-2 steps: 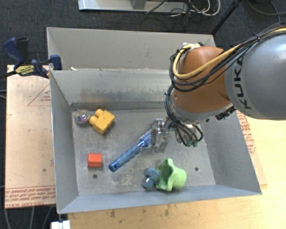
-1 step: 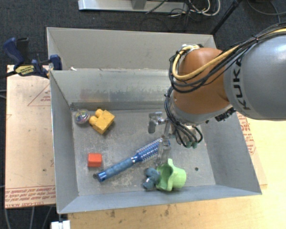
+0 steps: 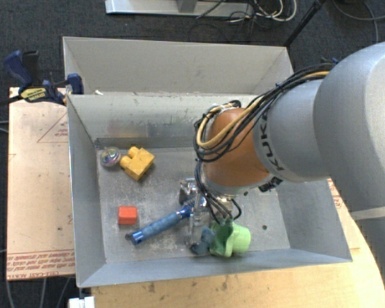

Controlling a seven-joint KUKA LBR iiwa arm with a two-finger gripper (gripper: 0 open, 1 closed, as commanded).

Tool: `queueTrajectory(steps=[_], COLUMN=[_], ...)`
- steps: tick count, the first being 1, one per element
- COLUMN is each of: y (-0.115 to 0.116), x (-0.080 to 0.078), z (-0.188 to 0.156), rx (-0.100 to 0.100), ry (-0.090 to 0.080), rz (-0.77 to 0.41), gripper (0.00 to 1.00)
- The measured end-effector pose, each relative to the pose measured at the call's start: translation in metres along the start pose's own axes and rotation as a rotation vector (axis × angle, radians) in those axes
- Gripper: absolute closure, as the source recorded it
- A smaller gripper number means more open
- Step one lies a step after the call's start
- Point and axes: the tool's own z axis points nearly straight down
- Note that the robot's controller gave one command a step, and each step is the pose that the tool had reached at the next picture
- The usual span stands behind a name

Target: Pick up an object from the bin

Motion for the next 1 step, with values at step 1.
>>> queueTrajectory(steps=[1], y=[-0.0004], x=[-0.0019], z=[-0.004], rx=[-0.001], ry=[-0.006], rz=[0.002], gripper=[1.0])
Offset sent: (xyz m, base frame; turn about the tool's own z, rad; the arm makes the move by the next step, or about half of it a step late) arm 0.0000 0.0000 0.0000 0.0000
